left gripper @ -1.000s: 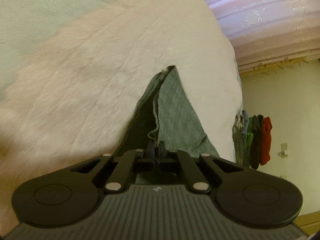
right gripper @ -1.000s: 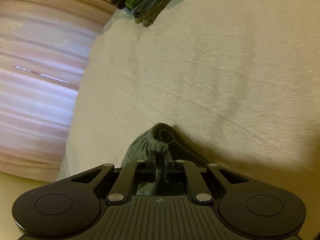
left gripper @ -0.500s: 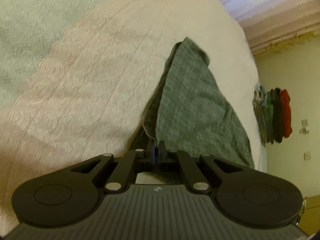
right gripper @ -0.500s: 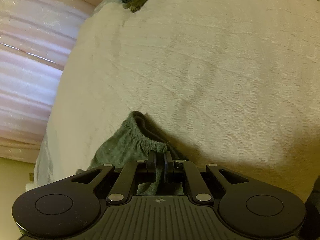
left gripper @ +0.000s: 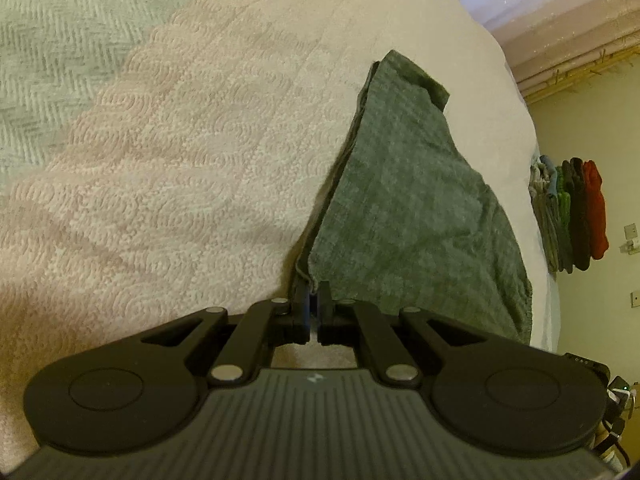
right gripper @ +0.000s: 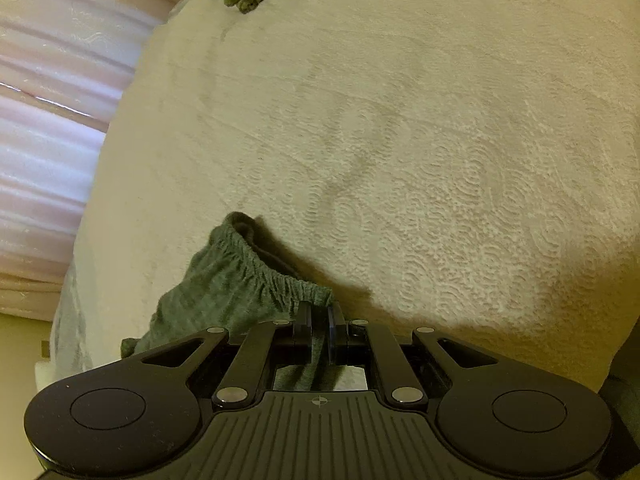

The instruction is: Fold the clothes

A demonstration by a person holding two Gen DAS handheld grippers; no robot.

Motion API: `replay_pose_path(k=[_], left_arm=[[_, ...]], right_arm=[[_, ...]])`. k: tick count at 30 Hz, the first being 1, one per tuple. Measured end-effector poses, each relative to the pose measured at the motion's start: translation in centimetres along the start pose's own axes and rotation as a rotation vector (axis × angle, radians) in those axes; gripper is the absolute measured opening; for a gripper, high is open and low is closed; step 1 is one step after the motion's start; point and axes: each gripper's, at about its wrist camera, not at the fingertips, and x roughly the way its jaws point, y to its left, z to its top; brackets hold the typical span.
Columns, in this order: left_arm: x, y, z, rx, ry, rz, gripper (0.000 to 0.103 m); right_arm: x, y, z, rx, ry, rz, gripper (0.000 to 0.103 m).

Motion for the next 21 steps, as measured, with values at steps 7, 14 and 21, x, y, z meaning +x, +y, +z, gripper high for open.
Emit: replay_pose_path(k=[7, 14, 21], left_arm=[[2.1, 0.2, 0.0, 0.008, 0.021, 0.042, 0.003], [1.1, -0.2, 1.5, 0.076, 0.087, 0.106, 0.015], [-0.4, -1.0, 8.6, 0.132, 0.009, 0.147, 0.024]], right_arm=[[1.0, 0.2, -0.5, -0.062, 0.007, -0.051, 0.006], [-0.1, 2.9, 0.8, -0.241, -0.012, -0.131, 0.072], [0.5, 6.0, 4.1, -0.31, -0.046, -0.059, 0.072]])
